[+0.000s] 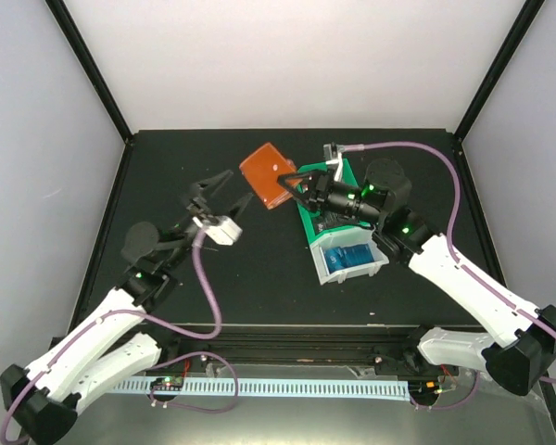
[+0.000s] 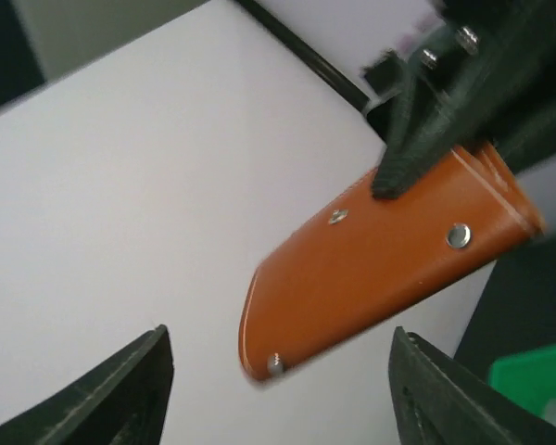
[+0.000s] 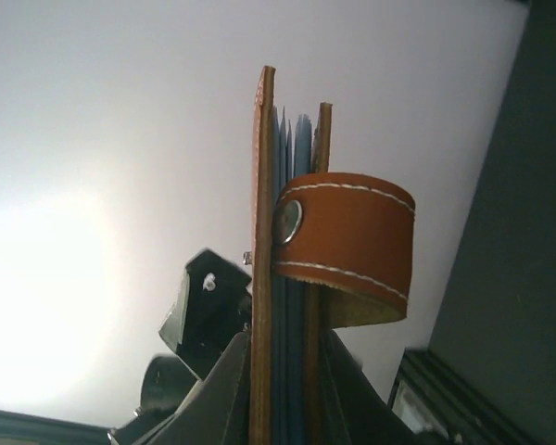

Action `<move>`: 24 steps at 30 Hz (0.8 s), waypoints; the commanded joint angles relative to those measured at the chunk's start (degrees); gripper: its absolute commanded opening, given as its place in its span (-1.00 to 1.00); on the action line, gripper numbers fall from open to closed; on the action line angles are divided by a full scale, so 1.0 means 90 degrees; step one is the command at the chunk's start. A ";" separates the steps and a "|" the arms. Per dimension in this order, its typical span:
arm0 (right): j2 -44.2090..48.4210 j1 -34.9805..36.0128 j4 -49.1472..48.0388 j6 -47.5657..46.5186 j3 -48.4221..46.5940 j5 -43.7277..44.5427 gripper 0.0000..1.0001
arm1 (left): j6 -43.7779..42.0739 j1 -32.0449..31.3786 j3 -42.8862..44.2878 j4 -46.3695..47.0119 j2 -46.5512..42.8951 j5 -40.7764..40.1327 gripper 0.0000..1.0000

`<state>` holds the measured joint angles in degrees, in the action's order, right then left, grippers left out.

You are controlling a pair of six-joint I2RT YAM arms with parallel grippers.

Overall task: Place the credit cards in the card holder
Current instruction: Turn over the card holder at the center of the board.

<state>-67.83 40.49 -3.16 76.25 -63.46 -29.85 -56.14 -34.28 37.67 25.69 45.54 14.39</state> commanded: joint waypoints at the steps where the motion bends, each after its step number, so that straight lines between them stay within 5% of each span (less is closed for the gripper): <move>1: 0.0083 -0.0132 -0.0091 -0.1026 -0.0590 0.0576 -0.86 | 0.4624 -0.0046 0.0490 -0.0810 -0.0726 -0.1110 0.36; 6: 0.0107 -0.0139 -0.0185 -0.1614 -0.0590 0.0472 -0.86 | 0.8503 -0.0043 0.1327 -0.2804 -0.0651 -0.0537 0.46; 9: 0.0075 -0.0126 -0.0348 -0.1791 -0.0414 0.0085 -0.86 | 1.0300 -0.0047 0.1196 -0.2383 -0.0536 0.0585 0.52; 13: 0.0096 -0.0103 -0.1026 -0.1708 0.0034 -0.0376 -0.85 | 1.2657 -0.0039 0.0766 -0.1680 -0.0188 0.0983 0.51; 19: 0.0085 0.0020 -0.1230 -0.1632 0.0347 -0.0601 -0.82 | 1.3535 -0.0054 0.0533 -0.0485 0.0299 0.1625 0.43; 24: -0.0018 0.0128 -0.1514 -0.1434 0.0634 -0.0842 -0.82 | 1.3458 -0.0053 0.0463 -0.0455 0.0292 0.1384 0.00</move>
<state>-67.55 40.75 -11.35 62.52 -59.13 -34.35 60.93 -34.59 41.50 16.08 49.28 25.80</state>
